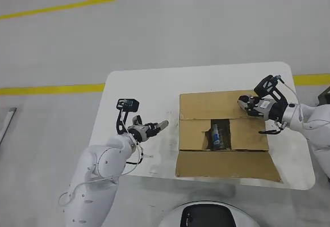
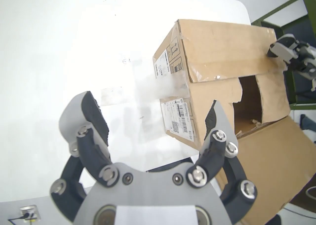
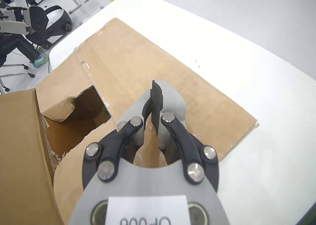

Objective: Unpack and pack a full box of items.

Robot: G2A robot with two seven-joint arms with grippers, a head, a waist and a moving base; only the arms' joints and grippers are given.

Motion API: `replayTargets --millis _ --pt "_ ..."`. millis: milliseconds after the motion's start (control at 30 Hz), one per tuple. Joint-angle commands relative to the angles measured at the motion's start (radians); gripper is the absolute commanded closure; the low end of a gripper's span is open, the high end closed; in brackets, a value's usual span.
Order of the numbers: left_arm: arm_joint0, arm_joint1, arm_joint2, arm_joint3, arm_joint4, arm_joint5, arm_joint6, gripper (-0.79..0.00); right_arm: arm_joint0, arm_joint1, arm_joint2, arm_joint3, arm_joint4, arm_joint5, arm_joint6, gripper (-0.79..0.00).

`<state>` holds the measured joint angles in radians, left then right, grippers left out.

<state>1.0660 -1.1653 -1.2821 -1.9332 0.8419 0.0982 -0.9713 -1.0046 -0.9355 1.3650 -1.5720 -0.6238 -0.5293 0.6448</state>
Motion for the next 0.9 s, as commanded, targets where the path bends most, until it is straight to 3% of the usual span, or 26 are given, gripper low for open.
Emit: replayTargets --millis 0,167,267,667,867 --pt "0.047 0.011 -0.025 -0.030 0.041 -0.109 0.011 -0.785 -0.003 0.001 0.000 -0.002 0.001 0.003 0.004 0.000" --pt "0.163 0.037 -0.087 -0.087 0.159 -0.316 0.023 -0.785 -0.006 0.002 0.001 -0.007 0.003 0.004 0.009 0.000" --pt "0.236 0.046 -0.111 -0.109 0.190 -0.378 0.053 -0.785 -0.007 0.003 0.001 -0.009 0.002 0.003 0.011 0.000" --pt "0.243 0.047 -0.114 -0.110 0.192 -0.377 0.058 -0.785 -0.010 0.005 0.006 -0.010 0.011 0.016 0.013 0.000" --pt "0.244 0.066 -0.086 -0.151 0.345 -0.623 0.023 -0.785 -0.014 0.006 0.010 -0.015 0.022 0.021 0.007 0.000"
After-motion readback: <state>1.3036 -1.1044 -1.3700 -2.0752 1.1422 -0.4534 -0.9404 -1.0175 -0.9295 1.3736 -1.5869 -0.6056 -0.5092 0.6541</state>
